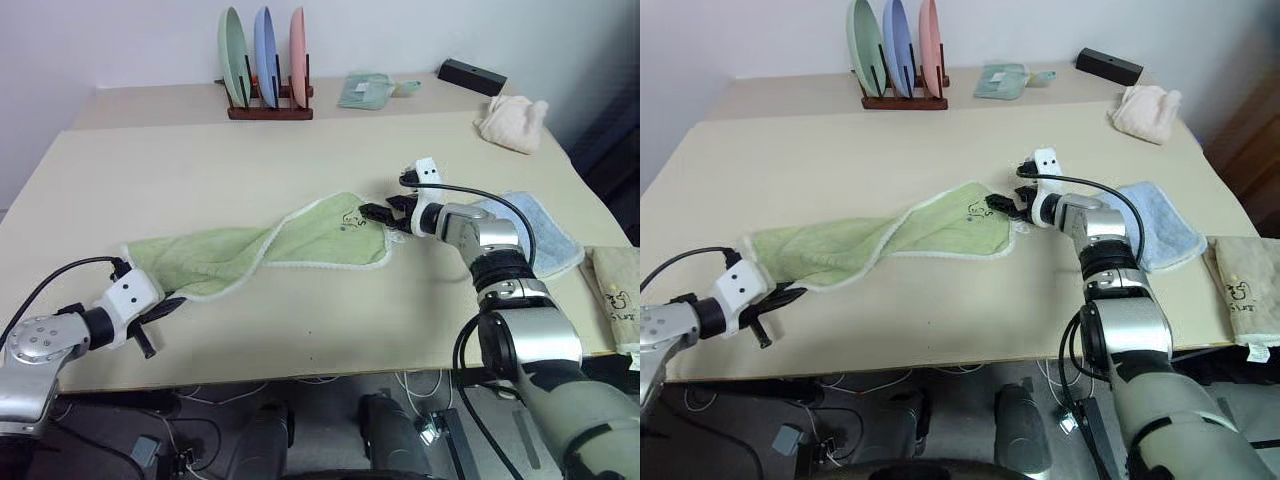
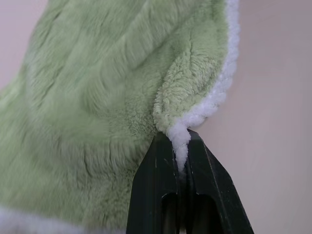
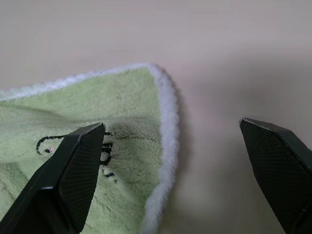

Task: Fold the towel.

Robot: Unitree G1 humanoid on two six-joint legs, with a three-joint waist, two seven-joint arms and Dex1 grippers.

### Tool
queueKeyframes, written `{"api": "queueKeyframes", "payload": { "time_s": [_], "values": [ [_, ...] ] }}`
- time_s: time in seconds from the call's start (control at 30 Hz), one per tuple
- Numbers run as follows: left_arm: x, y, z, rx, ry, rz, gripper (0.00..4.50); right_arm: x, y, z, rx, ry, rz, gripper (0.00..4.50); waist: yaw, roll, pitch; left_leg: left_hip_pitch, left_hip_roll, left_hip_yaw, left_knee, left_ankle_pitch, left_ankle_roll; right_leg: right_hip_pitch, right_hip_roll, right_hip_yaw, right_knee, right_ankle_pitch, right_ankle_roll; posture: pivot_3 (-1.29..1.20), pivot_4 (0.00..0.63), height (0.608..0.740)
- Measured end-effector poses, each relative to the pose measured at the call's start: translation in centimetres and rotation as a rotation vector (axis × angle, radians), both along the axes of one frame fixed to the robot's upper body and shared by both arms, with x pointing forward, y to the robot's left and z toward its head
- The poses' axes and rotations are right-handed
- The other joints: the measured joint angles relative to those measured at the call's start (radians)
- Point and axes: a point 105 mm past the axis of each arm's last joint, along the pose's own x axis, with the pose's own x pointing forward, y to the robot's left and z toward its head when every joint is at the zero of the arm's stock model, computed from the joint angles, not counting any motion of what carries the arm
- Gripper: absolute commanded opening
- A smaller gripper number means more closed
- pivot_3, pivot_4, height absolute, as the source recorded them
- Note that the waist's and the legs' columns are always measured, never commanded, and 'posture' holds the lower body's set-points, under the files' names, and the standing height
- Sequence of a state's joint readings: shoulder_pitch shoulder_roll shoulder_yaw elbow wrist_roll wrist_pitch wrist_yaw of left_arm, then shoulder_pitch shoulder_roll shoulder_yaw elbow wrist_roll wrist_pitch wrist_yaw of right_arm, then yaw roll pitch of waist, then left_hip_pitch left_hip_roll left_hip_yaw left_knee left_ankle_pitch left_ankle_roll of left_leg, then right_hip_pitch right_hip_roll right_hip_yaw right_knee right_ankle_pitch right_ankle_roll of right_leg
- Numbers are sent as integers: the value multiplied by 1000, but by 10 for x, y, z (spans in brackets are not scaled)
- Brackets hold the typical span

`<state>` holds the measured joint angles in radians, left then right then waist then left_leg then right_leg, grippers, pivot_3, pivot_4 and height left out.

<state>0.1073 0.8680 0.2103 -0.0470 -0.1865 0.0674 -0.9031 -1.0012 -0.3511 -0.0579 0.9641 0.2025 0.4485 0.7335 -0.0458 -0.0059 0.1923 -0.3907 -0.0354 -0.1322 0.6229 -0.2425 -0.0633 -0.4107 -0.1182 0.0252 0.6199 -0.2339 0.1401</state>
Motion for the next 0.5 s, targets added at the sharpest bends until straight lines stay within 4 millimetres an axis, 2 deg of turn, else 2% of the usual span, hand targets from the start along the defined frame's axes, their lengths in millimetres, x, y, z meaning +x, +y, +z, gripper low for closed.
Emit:
{"api": "queueKeyframes", "payload": {
  "time_s": [0.2, 0.23, 0.33, 0.5],
  "values": [
    [-1, -2, 0, -2, 13, 10, 0, -4, 8, -7, -116, -34, 114, 587, -14, 0, 0, 0, 0, 0, -1, 0, 0, -2, 0, 0, 2, 0, 0, 0, 150, 740],
    [-1, -3, 0, -1, 9, 7, 0, -6, 10, -8, -137, -49, 137, 180, -18, 0, 0, 0, 0, 0, -1, 0, 0, -2, 0, 0, 3, 0, 0, 0, 150, 740],
    [-2, -5, 1, -2, 6, 8, 0, -15, 11, -6, -190, -128, 228, 79, -20, 0, 0, 0, 0, 0, -1, 0, 0, -2, 0, 0, 4, 0, 0, 0, 150, 740],
    [-1, -7, 2, -4, 4, 8, 0, -38, -15, -1, -239, -182, 272, 79, -13, 0, 0, 0, 0, -1, -1, 0, 0, -2, 0, 0, 4, 0, 0, 0, 150, 740]
  ]
}}
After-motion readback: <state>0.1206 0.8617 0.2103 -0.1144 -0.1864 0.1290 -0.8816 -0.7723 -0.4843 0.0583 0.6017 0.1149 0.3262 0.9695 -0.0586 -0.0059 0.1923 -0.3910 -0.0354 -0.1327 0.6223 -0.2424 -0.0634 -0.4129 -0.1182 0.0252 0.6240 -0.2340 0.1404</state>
